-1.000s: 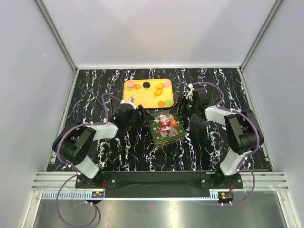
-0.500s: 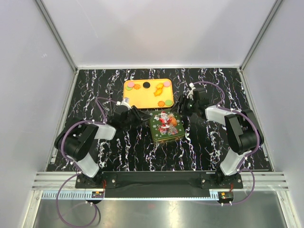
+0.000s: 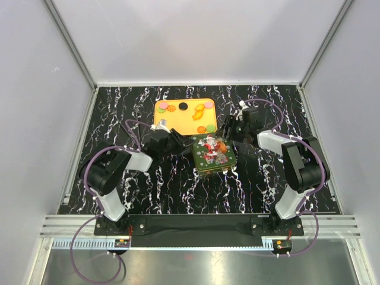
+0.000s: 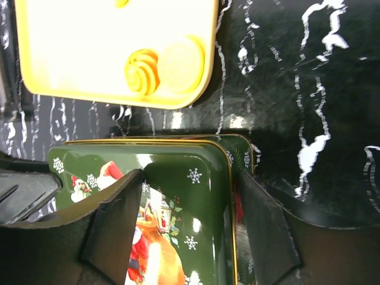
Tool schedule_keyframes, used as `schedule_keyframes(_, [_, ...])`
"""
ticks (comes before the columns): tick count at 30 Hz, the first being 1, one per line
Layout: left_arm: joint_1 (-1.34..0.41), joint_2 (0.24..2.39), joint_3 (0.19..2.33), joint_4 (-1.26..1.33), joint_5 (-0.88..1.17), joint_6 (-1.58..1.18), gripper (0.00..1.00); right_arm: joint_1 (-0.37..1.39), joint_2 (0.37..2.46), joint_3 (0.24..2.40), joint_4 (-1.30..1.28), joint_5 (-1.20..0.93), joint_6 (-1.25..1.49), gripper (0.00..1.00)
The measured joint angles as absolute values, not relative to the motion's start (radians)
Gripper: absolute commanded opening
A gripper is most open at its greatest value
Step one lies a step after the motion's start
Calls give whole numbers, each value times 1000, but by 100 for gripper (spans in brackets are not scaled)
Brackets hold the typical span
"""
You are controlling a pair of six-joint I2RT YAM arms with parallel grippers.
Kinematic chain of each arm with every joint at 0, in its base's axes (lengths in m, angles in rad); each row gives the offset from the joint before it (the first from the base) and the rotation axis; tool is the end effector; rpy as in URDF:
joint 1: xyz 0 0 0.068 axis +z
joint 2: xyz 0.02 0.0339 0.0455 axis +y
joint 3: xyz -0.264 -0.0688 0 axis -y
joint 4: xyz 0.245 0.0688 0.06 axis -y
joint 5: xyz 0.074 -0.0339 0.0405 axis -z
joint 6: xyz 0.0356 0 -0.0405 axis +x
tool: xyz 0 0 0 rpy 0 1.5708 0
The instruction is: Pack the cookies
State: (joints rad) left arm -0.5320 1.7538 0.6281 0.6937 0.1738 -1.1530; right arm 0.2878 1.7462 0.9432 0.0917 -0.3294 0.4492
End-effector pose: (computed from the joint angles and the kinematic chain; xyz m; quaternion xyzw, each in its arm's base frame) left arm 0.2784 -0.1710 0.1321 -0.2118 0.8132 -0.4495 0.3029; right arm 0.3429 0.1135 0.1686 0.0042 0.8994 0.2871 0.3297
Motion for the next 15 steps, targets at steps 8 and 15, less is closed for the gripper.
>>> schedule_keyframes(8, [-599, 1766, 683, 625, 69, -1182, 0, 295, 1755, 979, 54, -262, 418, 81])
schedule_keyframes(15, [-642, 1783, 701, 616, -10, -1216, 0, 324, 1769, 1016, 39, -163, 400, 84])
